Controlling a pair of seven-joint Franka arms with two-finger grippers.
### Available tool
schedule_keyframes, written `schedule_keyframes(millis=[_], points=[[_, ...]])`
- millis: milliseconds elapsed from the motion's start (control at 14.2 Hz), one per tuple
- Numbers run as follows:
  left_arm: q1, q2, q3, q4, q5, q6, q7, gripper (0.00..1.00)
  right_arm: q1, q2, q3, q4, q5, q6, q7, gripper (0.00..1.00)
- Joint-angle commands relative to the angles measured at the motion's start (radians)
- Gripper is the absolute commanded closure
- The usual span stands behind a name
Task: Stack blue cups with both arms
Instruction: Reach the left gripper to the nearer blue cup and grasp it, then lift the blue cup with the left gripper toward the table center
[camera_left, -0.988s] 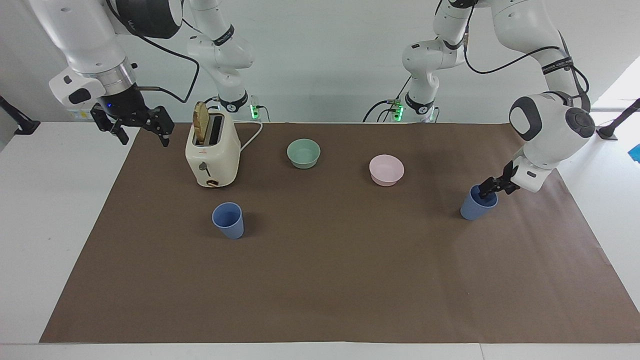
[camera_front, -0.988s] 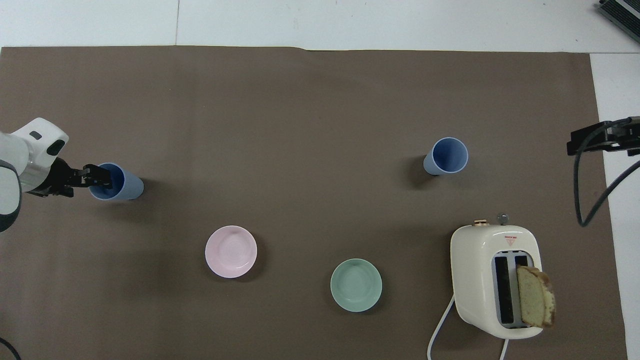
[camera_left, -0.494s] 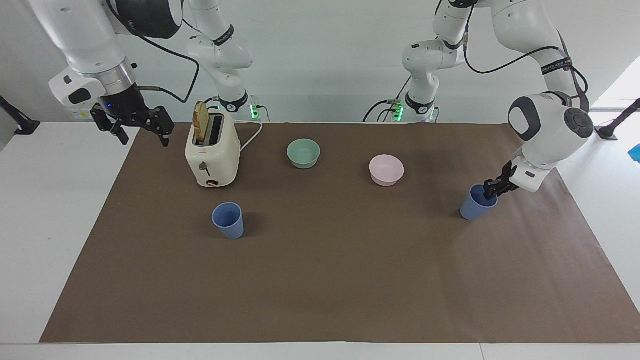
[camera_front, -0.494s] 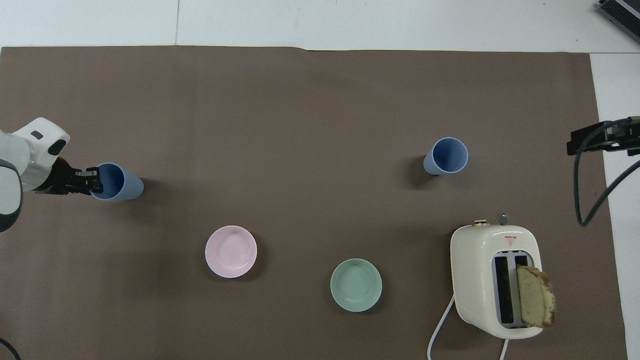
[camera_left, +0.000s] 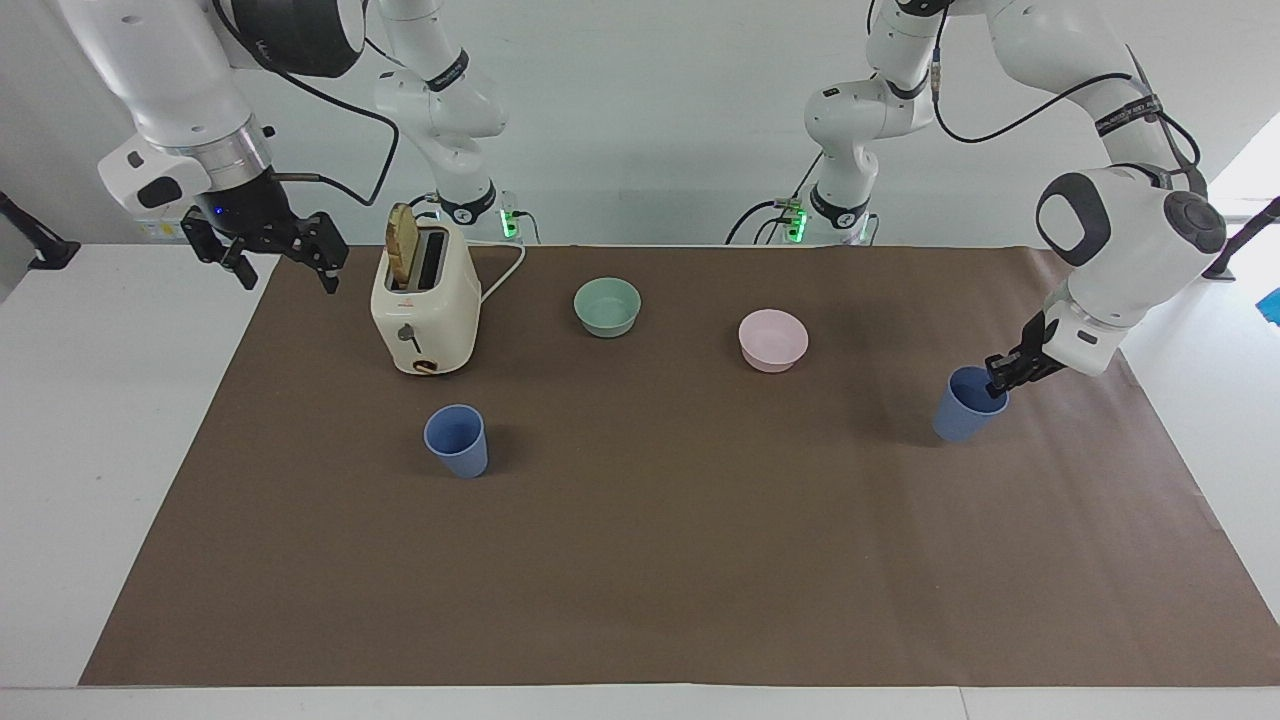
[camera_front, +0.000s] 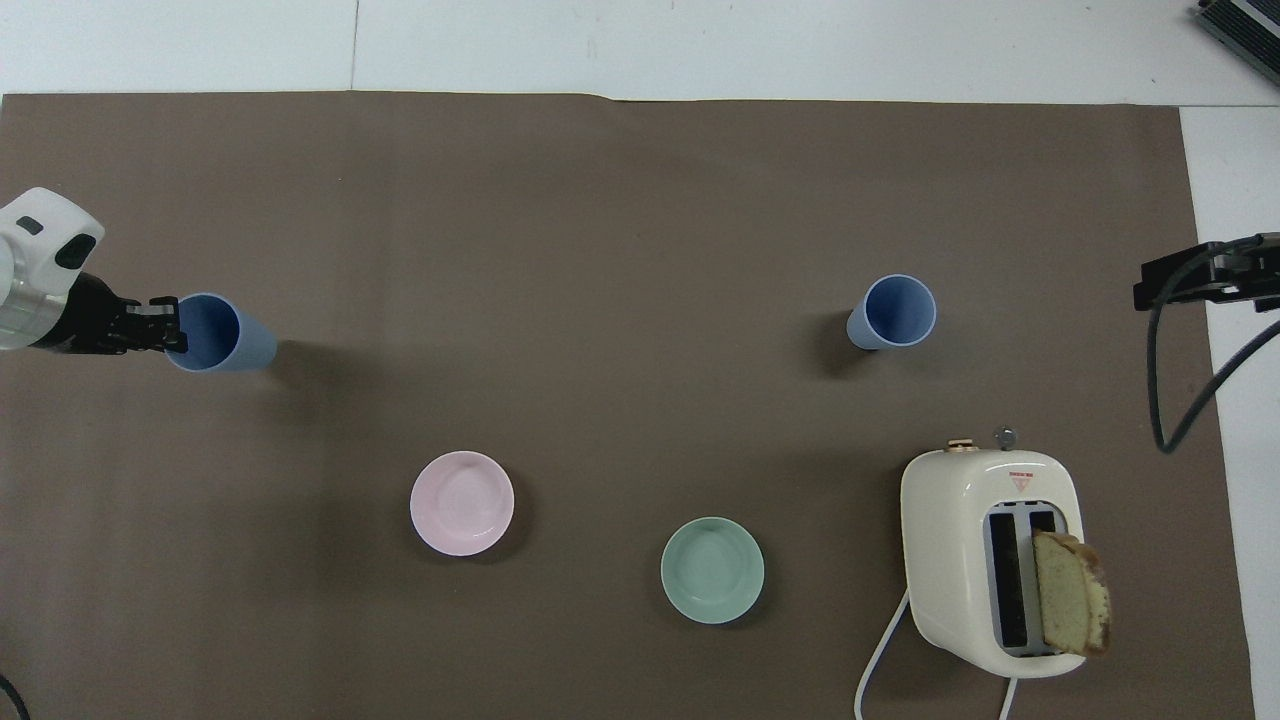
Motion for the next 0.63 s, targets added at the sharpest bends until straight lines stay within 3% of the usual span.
schedule_keyframes(millis=[0, 564], points=[[-0.076, -0.006, -0.008, 0.047, -0.016, -0.031, -0.147, 1.00, -0.009, -0.017, 0.007, -0.015, 0.008, 0.000, 0.002, 0.00], [-0.409, -0.004, -0.018, 0.078, -0.013, 0.036, -0.606, 1.00, -0.008, -0.017, 0.007, -0.015, 0.008, 0.000, 0.002, 0.00]])
